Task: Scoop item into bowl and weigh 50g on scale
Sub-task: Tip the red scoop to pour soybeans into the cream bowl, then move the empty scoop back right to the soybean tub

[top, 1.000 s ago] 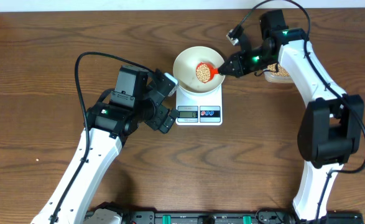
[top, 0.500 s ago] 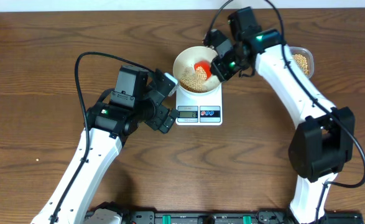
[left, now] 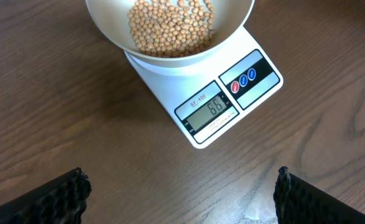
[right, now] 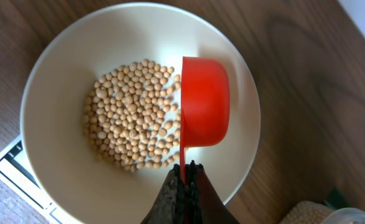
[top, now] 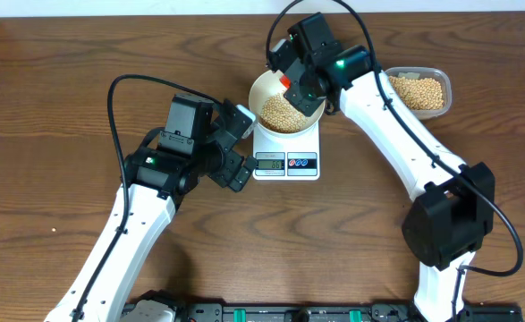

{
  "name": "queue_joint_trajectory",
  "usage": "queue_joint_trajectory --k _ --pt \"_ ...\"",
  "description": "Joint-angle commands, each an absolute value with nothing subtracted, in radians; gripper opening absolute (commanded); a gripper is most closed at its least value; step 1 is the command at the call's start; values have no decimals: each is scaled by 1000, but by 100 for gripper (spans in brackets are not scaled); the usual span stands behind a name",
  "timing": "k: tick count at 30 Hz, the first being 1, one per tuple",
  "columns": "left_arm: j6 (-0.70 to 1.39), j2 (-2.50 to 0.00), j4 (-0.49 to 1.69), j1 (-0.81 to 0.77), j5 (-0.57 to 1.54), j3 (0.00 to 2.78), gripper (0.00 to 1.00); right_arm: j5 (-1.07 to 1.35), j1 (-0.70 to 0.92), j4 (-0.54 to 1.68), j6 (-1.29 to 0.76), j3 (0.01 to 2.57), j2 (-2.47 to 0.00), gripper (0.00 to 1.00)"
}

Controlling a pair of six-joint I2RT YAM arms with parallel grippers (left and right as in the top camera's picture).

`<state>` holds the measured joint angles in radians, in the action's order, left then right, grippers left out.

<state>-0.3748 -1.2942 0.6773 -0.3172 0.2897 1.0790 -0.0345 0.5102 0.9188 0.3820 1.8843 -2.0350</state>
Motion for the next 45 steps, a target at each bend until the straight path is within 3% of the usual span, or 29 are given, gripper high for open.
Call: queue_joint_trajectory --k 1,5,9,19,31,45 --pt "-392 -1302 680 -316 305 1084 96 -80 524 924 402 1913 -1997 1" --pt "-392 -1302 680 -316 305 1084 97 -60 522 923 397 1914 -1990 1" --pt "-392 -1302 680 -316 305 1084 96 106 484 931 381 1929 -1966 1" --pt "-392 -1302 680 -316 305 1084 96 503 161 995 270 1979 -1819 1" --pt "-392 -1302 680 -316 305 1084 96 431 -196 1196 270 1971 -1836 1" --pt "-392 -1302 680 -316 305 1084 96 312 -220 1193 235 1922 -2004 1"
